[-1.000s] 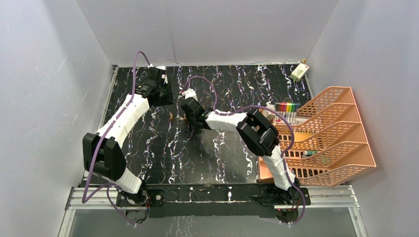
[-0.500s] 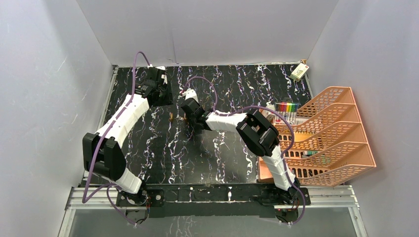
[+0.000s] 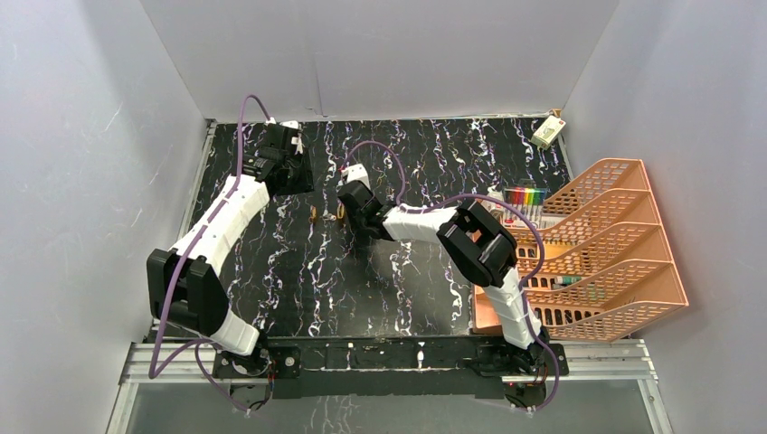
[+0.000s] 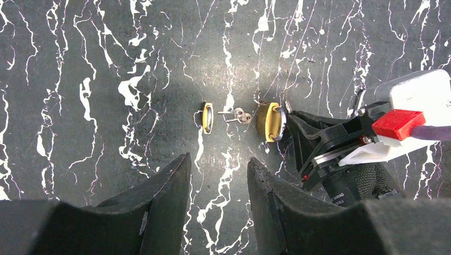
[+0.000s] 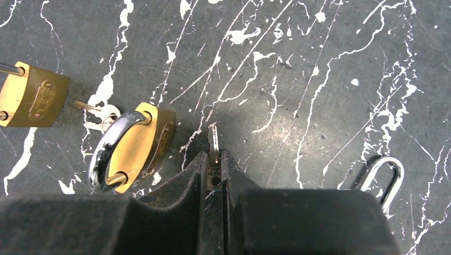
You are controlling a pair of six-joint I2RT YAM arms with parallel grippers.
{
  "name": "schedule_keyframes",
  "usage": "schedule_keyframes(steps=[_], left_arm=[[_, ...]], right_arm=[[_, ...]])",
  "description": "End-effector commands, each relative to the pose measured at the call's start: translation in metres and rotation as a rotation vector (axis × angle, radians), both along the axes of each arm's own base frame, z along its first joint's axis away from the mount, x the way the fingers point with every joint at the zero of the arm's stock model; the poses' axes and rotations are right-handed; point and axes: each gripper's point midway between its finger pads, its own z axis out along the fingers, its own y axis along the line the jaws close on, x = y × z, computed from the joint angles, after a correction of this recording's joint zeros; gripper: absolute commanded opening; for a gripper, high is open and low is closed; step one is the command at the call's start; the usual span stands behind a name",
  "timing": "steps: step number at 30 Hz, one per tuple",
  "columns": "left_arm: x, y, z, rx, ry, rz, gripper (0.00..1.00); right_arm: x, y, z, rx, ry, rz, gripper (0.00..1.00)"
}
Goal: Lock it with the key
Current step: Place the key at the center of the board.
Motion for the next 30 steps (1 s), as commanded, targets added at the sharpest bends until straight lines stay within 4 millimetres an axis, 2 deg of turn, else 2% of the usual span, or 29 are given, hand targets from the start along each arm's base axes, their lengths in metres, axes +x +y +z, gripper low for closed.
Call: schedule_keyframes(steps=[1, 4, 7, 10, 15, 17, 20, 23, 26, 30], left_arm=[[-0.008, 0.005, 0.013, -0.004, -0.025, -0.009, 0.42], [-0.009, 0.005, 0.013, -0.005, -0.025, -0.008, 0.42], [-0.009, 0.005, 0.013, -0.007, -0.025, -0.006, 0.42], [-0.009, 0.005, 0.014, -0.006, -0.027, -0.008, 0.42], [-0.010, 0.007, 0.016, -0.004, -0.030, -0.006, 0.42], [-0.010, 0.008, 0.016, -0.005, -0.030, -0.003, 0.42], [-0.011, 0.010, 0.015, -0.004, -0.029, 0.000, 0.43], [-0.012, 0.011, 0.013, -0.008, -0.027, 0.005, 0.43], [-0.014, 0.009, 0.011, -0.019, -0.027, 0.004, 0.43], [-0.015, 0.008, 0.010, -0.029, -0.029, 0.002, 0.43]], right_arm=[[-0.005, -0.027, -0.007, -0.072, 0.027, -0.038, 0.22], [-0.005, -0.029, -0.008, -0.071, 0.030, -0.043, 0.22], [-0.002, -0.024, 0.000, -0.050, 0.025, -0.036, 0.31], [0.005, -0.018, 0.024, 0.010, -0.011, -0.016, 0.33], [0.024, -0.010, 0.087, 0.146, -0.119, 0.027, 0.38], [0.030, -0.015, 0.106, 0.177, -0.142, 0.026, 0.41], [0.034, -0.032, 0.119, 0.188, -0.149, -0.001, 0.51], [0.030, -0.051, 0.110, 0.158, -0.099, -0.049, 0.57], [0.017, -0.071, 0.085, 0.084, 0.018, -0.125, 0.59], [-0.005, -0.084, 0.056, 0.059, 0.149, -0.193, 0.59]])
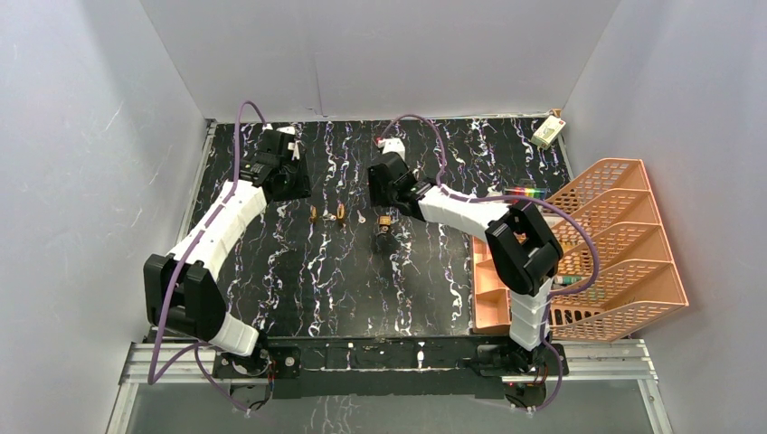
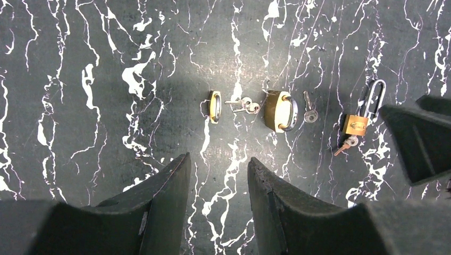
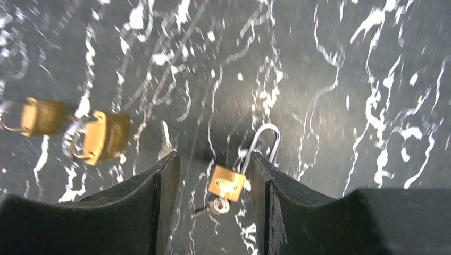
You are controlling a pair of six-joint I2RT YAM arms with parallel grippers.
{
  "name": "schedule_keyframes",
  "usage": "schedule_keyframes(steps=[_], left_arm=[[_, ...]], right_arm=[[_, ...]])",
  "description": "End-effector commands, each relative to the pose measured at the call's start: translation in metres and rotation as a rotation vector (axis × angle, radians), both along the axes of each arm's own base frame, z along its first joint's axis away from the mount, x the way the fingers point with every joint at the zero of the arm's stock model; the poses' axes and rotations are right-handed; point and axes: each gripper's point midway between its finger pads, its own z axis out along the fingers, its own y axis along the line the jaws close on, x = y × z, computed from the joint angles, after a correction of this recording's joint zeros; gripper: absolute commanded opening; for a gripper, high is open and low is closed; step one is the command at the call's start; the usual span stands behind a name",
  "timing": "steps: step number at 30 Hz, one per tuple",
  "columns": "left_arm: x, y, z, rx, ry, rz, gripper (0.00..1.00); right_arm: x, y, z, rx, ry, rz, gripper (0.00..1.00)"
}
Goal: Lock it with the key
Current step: Pick up the lock from the center of the board.
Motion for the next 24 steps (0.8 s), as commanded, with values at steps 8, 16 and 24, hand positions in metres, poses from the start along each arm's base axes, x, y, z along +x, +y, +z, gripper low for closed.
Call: schedule_keyframes(steps=[8, 16, 24], left_arm=[[-0.007, 0.000, 0.013, -0.032, -0.036, -0.010, 0.43], [-0.007, -0.001, 0.010, -0.033, -0.034, -0.019, 0.43], [-0.008, 0.002, 0.006, -0.023, -0.030, -0.021, 0.44]], right_arm=[[-0.045, -0.017, -0.057, -0.058, 0.289, -0.120, 0.57], [-0.041, -0.010, -0.089, -0.119, 0.372, -0.143, 0.58], [-0.043, -0.011, -0.095, -0.134, 0.393, -0.155, 0.55]])
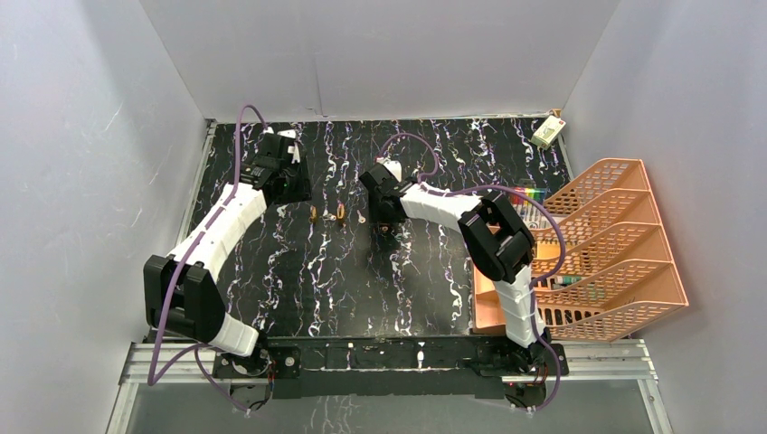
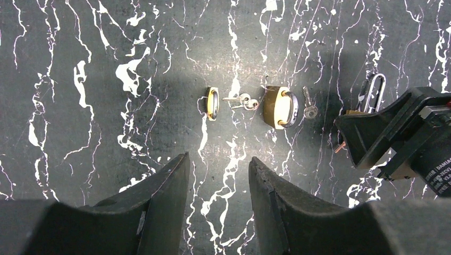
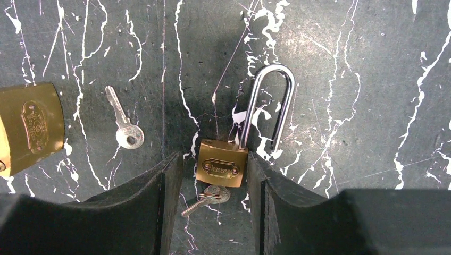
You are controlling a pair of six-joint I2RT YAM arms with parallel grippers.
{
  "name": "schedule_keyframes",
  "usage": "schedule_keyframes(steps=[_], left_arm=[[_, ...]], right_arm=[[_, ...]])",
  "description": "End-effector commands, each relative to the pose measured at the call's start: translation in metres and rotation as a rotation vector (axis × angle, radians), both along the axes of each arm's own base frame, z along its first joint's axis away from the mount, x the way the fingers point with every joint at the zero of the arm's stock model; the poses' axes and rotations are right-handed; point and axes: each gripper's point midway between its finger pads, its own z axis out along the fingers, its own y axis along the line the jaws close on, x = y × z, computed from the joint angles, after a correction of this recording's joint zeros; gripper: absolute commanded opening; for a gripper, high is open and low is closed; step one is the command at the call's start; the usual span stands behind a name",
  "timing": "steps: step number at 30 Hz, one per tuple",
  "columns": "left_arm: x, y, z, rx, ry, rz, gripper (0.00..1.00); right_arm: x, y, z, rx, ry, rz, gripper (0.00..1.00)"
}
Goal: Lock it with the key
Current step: Pick up the lock from the center of the board.
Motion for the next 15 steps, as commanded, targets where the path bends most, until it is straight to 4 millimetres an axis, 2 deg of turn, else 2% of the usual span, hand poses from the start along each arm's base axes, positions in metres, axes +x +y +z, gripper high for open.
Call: schedule_keyframes(steps=[1, 6, 9, 11, 15], left_arm=[[-0.004, 0.006, 0.014, -0.007, -0.037, -0.006, 0.44], [-0.003, 0.007, 0.012, -0.008, -0.042, -0.004, 0.45], [-0.003, 0.006, 0.010, -0.023, -0.039, -0.008, 0.45], [-0.002, 0.005, 0.008, -0.025, -0.036, -0.011, 0.45], [-0.001, 0.006, 0.013, -0.017, -0.042, -0.017, 0.45]], right_arm=[[-0.008, -0.005, -0.009, -0.032, 0.054, -0.024, 0.55], [-0.019, -0.016, -0.014, -0.065, 0.069, -0.041, 0.55], [-0.024, -0.019, -0.023, -0.087, 0.089, -0.039, 0.52], [-0.024, -0.019, -0.029, -0.103, 0.100, -0.029, 0.46], [-0.022, -0.019, -0.027, -0.108, 0.085, -0.009, 0.27]])
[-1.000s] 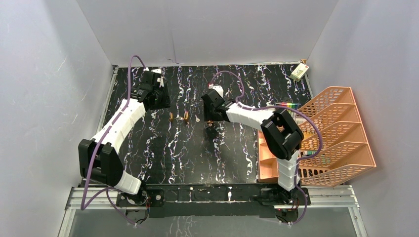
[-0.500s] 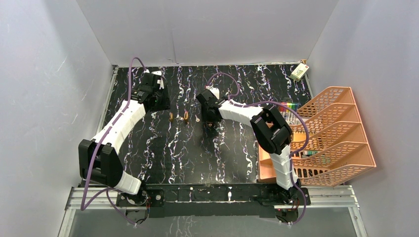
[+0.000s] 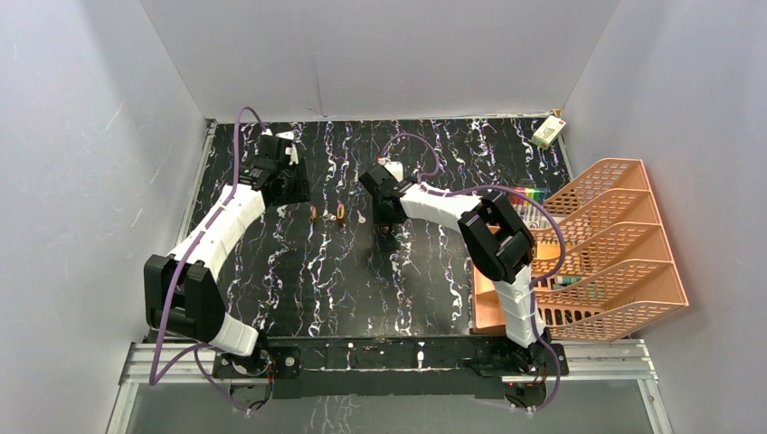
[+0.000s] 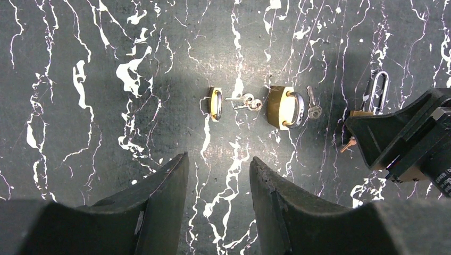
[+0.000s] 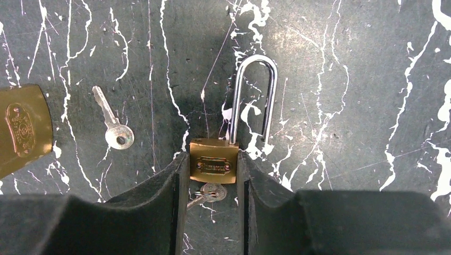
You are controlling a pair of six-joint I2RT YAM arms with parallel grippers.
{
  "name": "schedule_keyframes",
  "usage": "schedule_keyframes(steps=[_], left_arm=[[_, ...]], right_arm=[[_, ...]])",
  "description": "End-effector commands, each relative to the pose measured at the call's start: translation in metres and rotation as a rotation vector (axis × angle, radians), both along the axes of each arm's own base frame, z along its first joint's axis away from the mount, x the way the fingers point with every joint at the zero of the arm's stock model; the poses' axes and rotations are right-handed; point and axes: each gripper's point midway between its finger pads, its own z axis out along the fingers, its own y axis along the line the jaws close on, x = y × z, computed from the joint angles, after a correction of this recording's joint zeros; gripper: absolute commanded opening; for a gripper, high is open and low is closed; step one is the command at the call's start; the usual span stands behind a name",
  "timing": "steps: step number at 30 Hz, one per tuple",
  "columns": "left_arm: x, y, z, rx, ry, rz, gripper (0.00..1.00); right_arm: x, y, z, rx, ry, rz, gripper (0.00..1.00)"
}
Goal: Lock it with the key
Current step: Pick up the lock from the center of the board.
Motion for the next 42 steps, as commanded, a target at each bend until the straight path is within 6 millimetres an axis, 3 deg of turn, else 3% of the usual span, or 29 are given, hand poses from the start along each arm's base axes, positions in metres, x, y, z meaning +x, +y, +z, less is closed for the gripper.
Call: schedule_keyframes(steps=[1, 4, 9, 14, 15, 16, 18, 20, 27, 30, 34, 42], left_arm=[[-0.001, 0.003, 0.022, -0.004, -0.052, -0.015, 0.45], [0.000, 0.006, 0.024, 0.001, -0.057, -0.012, 0.46], [-0.001, 0.001, 0.030, -0.005, -0.080, -0.077, 0.46], [-0.008, -0.021, 0.046, -0.061, -0.139, -0.256, 0.46], [-0.010, -0.028, 0.052, -0.081, -0.164, -0.311, 0.48], [-0.014, -0.036, 0.058, -0.107, -0.191, -0.376, 0.56], [-0.037, -0.068, 0.079, -0.233, -0.268, -0.594, 0.66], [-0.061, -0.091, 0.098, -0.318, -0.370, -0.792, 0.70], [-0.143, -0.124, 0.131, -0.519, -0.664, -1.257, 0.72], [-0.164, -0.128, 0.141, -0.589, -0.706, -1.378, 0.71], [-0.182, -0.130, 0.149, -0.687, -0.681, -1.498, 0.68], [-0.174, -0.131, 0.148, -0.670, -0.683, -1.475, 0.66]], right_arm=[[-0.018, -0.011, -0.022, -0.070, 0.068, 0.037, 0.23], [-0.018, 0.000, -0.009, -0.007, 0.030, 0.135, 0.14], [-0.034, 0.012, 0.020, 0.070, 0.016, 0.371, 0.13], [-0.057, 0.010, 0.084, 0.255, -0.042, 0.564, 0.12], [-0.065, 0.010, 0.099, 0.319, -0.049, 0.614, 0.12], [-0.074, 0.010, 0.112, 0.376, -0.055, 0.669, 0.12], [-0.095, 0.009, 0.136, 0.442, -0.068, 0.777, 0.12], [-0.115, 0.005, 0.163, 0.499, -0.098, 0.859, 0.12], [-0.165, -0.004, 0.230, 0.650, -0.191, 1.045, 0.13], [-0.177, -0.005, 0.242, 0.695, -0.197, 1.079, 0.14], [-0.182, -0.006, 0.243, 0.706, -0.191, 1.089, 0.14], [-0.189, -0.008, 0.247, 0.729, -0.187, 1.113, 0.14]])
